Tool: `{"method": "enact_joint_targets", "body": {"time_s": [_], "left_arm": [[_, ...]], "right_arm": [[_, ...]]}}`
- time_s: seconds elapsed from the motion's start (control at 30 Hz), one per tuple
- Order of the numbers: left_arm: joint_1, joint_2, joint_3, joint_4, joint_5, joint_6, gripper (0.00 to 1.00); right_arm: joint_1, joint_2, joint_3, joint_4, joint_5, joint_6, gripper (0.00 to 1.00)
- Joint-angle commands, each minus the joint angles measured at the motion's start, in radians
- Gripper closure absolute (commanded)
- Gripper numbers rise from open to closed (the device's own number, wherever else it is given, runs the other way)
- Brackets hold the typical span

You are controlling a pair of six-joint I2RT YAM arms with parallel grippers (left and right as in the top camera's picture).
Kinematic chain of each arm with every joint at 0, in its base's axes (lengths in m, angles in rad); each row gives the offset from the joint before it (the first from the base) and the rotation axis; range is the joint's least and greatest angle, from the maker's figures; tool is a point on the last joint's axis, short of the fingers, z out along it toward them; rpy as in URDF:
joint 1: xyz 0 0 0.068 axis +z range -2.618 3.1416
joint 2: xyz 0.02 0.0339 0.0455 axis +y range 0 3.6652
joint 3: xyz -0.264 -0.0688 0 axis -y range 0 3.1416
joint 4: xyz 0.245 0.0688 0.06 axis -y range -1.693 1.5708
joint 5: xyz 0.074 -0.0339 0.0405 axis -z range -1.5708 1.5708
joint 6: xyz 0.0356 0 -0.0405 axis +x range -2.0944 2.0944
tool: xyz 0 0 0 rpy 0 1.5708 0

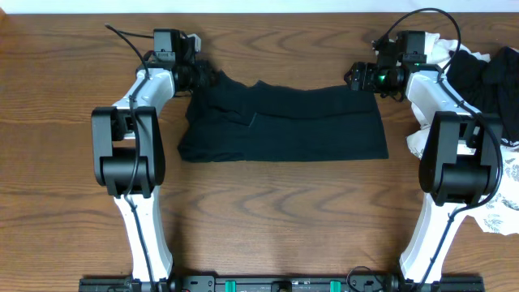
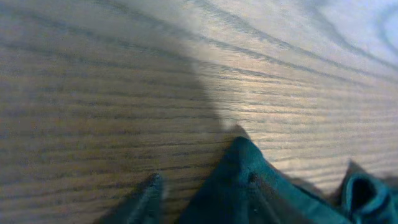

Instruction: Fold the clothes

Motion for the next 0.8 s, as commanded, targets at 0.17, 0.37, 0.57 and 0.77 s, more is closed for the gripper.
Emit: {"method": "enact_joint_targets", "body": {"time_s": [0.17,0.37,0.57,0.77], "left_arm": [[0.005,0.023,0.006,0.0,-0.004,0.011,0.94],[0.007,0.015,0.014,0.0,-0.004,0.002,0.94],[0.007,-0.034,0.016,0.013,-0.004,0.0,0.94],[0.014,-0.044,0.015,0.007,-0.008,-0.005,0.94]], "right_arm": [[0.016,0.004,0.022,0.003,-0.006,-0.002,0.14],[0.018,0.004,0.022,0.003,-0.006,-0.003,0.14],[0.018,0.004,0.022,0.003,0.002,-0.003,0.14],[0.018,0.004,0.022,0.003,0.002,-0.003,0.14]]}}
